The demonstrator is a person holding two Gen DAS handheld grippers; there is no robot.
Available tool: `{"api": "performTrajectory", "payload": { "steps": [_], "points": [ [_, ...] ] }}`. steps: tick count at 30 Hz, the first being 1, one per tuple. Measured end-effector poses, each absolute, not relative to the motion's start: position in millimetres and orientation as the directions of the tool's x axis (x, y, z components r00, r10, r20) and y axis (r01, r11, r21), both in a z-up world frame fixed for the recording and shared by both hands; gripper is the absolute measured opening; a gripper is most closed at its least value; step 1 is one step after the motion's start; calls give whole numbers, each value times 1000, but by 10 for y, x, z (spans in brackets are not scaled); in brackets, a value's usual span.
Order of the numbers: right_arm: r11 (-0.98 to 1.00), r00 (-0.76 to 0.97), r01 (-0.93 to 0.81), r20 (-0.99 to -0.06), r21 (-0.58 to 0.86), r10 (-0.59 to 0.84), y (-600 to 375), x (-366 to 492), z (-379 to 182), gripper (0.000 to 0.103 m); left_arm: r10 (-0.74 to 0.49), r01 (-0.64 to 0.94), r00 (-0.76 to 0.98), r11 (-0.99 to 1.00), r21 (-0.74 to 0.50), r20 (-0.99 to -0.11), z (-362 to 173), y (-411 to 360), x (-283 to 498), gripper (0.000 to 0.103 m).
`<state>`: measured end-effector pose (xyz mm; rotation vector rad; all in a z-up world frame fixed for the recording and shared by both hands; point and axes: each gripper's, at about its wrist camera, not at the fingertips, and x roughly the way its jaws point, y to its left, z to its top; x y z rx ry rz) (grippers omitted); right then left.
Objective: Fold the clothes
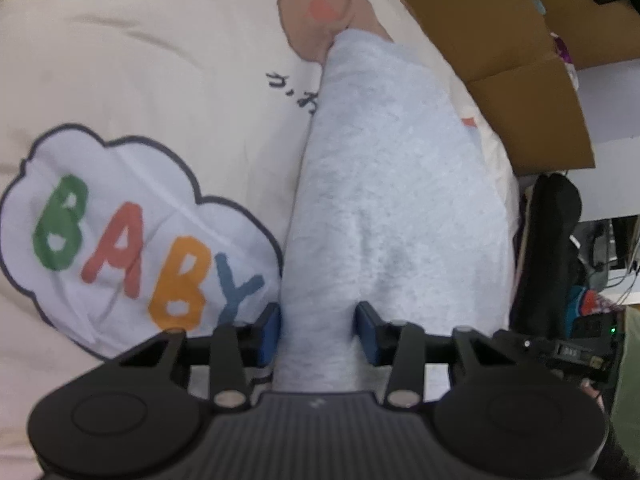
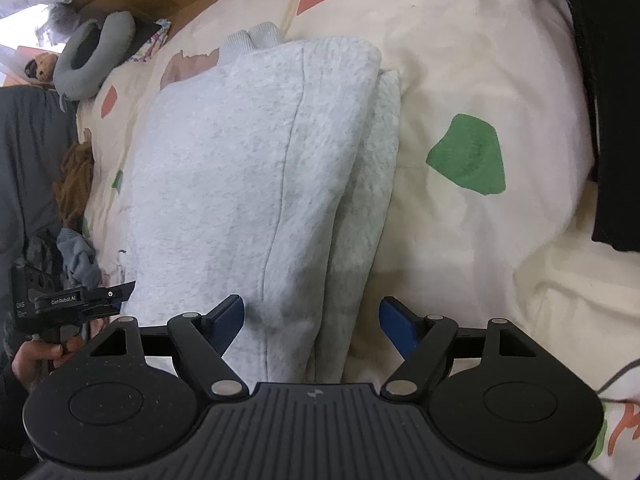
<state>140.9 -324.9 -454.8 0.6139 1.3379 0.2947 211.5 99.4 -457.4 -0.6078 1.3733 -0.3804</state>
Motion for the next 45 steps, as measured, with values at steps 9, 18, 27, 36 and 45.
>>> {"api": "performTrajectory", "payload": {
  "steps": [9, 18, 27, 36, 45],
  "points": [
    [819, 235, 160, -827, 551, 510, -3189, 1494, -4611, 82, -531, -42, 200, 835, -549, -823, -4442, 857, 2006, 44],
    [827, 215, 132, -830, 546, 514, -3150, 1435, -4577, 82, -518, 8, 207, 849, -529, -830, -3948, 1001, 1984, 13],
    [821, 210, 133, -826, 555, 524, -3181, 1409, -4593, 82, -556, 49, 145, 830, -555, -818, -4091, 741, 1961, 6],
    [822, 220, 149, -829, 550, 514, -3205, 1431, -4617, 82, -549, 101, 136, 836, -540, -825, -4255, 537, 1959, 0],
    [834, 228, 146, -839, 531, 494, -3165, 1469, -4637, 82, -541, 205, 131, 835, -511, -831, -4211, 380, 1929, 2]
  ]
}}
